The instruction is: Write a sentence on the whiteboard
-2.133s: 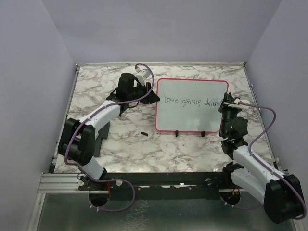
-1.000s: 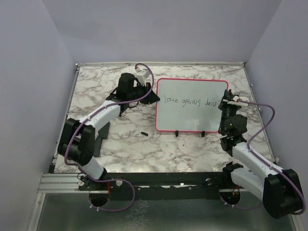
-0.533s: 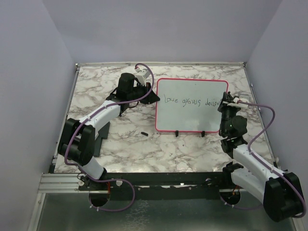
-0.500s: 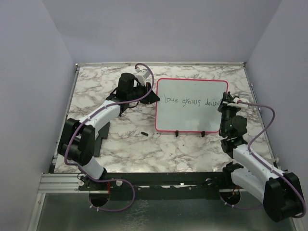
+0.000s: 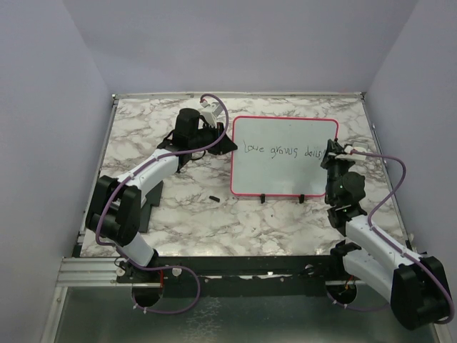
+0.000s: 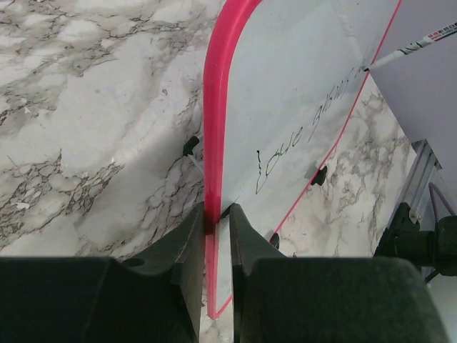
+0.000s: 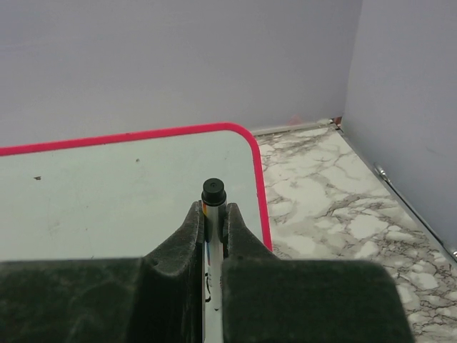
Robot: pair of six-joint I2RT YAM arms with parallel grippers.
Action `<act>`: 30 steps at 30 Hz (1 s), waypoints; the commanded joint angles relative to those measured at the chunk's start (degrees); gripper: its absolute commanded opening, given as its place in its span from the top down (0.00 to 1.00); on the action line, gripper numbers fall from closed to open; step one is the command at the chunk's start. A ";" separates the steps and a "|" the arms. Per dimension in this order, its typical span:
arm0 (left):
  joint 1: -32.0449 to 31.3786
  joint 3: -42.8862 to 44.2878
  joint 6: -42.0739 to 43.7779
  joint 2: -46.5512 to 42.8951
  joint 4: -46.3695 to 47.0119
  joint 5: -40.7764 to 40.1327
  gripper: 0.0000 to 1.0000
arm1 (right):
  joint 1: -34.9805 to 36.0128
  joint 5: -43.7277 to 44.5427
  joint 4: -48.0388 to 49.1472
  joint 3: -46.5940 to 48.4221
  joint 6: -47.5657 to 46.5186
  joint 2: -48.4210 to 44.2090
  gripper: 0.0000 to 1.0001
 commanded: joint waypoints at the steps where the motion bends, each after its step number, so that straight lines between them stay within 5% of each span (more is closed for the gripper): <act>1: 0.57 0.01 0.78 -2.52 1.46 -1.70 1.00 | -0.31 -2.03 -3.40 -1.82 2.89 -0.33 0.99; 21: 0.61 -0.05 0.82 -2.51 1.46 -1.89 1.00 | -0.30 -2.91 -11.52 -0.36 4.71 -10.16 0.99; 30: 0.61 -0.27 0.85 -2.69 1.46 -1.90 1.00 | -0.34 4.65 -10.07 0.34 2.56 -11.11 0.99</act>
